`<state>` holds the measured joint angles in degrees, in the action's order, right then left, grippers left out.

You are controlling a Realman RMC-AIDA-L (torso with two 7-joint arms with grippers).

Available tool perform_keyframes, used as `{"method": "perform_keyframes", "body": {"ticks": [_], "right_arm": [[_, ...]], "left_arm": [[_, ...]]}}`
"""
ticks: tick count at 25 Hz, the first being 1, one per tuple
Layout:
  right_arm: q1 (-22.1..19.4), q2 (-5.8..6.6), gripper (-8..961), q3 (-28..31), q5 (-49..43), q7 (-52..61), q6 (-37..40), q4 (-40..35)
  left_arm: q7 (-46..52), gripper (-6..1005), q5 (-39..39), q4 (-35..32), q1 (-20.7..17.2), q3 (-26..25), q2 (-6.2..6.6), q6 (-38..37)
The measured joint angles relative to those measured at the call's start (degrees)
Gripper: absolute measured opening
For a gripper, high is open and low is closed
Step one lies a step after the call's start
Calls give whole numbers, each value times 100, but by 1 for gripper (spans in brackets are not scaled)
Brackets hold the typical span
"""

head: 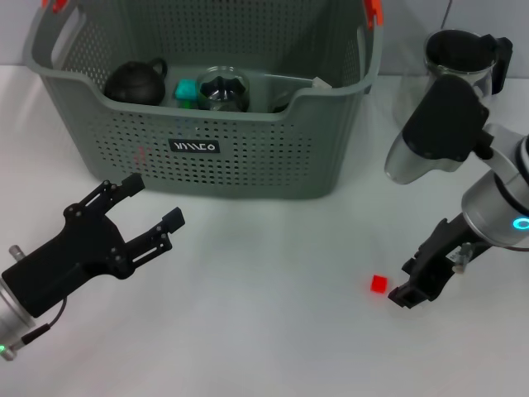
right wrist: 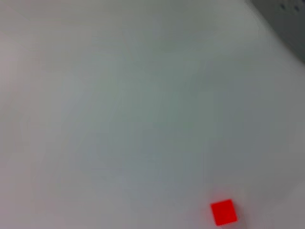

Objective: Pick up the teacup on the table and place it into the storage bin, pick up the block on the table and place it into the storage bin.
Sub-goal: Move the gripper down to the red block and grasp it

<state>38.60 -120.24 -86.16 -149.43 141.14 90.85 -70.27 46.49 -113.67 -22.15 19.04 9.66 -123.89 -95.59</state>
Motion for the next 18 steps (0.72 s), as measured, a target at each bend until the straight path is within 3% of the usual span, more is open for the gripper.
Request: {"method": "perform_keyframes", "body": {"ticks": [6, 18], "right_arm": [[90, -17, 498, -136, -21, -146, -536, 343], [292, -26, 493, -413, 19, -287, -881, 874]], "left_arm": [[0, 843, 2, 0, -16, -11, -7, 4], [0, 843, 4, 0, -33, -26, -13, 6]]}}
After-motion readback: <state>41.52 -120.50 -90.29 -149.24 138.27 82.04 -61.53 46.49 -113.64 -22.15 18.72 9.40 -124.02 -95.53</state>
